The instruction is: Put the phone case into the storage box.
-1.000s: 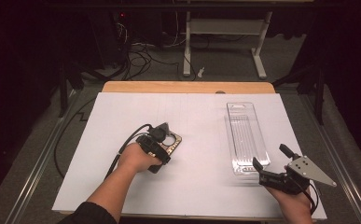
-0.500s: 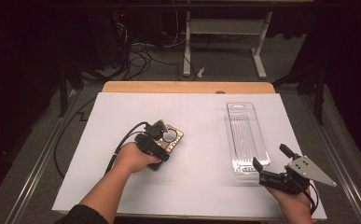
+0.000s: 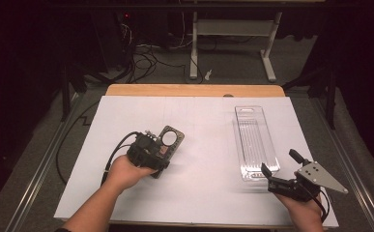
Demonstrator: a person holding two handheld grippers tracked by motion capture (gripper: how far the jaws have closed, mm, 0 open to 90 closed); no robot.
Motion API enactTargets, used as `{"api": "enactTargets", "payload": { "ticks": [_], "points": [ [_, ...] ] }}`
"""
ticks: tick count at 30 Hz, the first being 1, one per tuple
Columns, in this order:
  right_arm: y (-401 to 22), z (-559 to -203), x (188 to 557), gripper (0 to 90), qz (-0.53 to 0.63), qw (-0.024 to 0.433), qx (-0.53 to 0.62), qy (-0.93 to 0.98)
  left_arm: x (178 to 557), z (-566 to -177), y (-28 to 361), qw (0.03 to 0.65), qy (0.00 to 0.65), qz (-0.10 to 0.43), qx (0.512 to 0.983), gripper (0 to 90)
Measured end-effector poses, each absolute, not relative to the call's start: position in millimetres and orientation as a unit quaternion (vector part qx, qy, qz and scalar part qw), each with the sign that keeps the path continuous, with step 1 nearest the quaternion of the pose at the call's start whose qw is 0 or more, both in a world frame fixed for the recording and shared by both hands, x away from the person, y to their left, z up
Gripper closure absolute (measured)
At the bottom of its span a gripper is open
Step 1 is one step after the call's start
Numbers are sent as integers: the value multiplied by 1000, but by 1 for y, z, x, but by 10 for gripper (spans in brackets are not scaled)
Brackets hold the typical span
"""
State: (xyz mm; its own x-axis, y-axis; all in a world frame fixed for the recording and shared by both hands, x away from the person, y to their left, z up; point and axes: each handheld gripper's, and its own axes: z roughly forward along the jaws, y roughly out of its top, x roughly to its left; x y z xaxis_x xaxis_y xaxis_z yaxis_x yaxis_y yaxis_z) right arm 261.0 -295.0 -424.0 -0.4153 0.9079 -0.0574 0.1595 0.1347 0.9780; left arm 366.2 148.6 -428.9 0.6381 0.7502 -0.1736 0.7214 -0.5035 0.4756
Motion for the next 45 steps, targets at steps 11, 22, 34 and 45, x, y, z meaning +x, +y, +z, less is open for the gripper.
{"api": "enactTargets", "payload": {
  "ticks": [11, 22, 34, 45],
  "points": [
    [-294, -425, 261, 2, 518, 360, 401, 664, 342, -440, 170, 339, 430, 62, 834, 131],
    [-293, -425, 261, 2, 516, 362, 400, 666, 327, -445, 181, 406, 413, 81, 811, 130],
    [-293, -424, 262, 2, 518, 361, 397, 667, 315, -448, 185, 449, 387, 92, 800, 130],
    [-285, -427, 263, 2, 516, 355, 395, 672, 309, -443, 190, 488, 365, 125, 783, 130]
  ]
}}
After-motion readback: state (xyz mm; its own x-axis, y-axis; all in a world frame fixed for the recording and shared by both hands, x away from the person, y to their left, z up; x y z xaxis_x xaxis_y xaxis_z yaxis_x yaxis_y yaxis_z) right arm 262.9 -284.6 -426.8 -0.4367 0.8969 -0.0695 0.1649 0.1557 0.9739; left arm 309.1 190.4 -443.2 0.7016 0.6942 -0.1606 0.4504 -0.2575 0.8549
